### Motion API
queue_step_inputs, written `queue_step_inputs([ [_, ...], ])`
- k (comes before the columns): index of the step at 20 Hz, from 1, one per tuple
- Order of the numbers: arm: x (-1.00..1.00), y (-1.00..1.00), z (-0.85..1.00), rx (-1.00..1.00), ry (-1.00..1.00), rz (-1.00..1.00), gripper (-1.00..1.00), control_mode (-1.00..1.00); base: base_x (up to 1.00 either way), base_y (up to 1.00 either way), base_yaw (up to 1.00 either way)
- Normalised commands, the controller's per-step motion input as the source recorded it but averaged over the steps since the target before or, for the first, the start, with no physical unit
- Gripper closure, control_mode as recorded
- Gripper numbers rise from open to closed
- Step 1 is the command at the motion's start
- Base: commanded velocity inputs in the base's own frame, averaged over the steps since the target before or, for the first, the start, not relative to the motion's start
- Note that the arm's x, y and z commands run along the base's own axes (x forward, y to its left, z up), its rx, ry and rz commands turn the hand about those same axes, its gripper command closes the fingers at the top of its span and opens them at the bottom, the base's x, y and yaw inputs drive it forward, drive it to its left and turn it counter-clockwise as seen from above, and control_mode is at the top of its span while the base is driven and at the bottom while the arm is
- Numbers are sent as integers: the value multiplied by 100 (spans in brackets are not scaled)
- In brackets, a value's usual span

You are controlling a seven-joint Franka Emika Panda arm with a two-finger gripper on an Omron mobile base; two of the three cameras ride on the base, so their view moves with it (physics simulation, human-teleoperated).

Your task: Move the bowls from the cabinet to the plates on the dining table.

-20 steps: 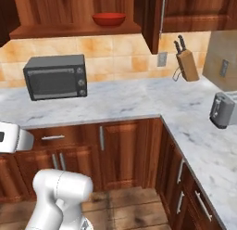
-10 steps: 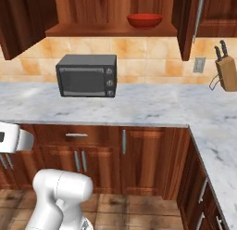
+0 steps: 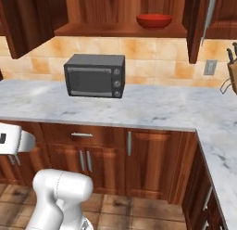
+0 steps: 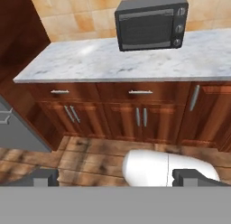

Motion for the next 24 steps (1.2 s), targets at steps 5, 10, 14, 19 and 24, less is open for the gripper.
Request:
queue_step_inputs([
  [5, 0, 0, 0, 0, 0, 0, -100, 100, 36, -65, 9],
  [10, 0, 0, 0, 0, 0, 0, -100, 100, 36, -71, 10],
  [14, 0, 0, 0, 0, 0, 0, -100, 100, 4, -12, 3],
  [19, 0, 0, 0, 0, 0, 0, -100, 100, 34, 0, 0],
  [24, 0, 0, 0, 0, 0, 0, -100, 100, 66, 0, 0],
])
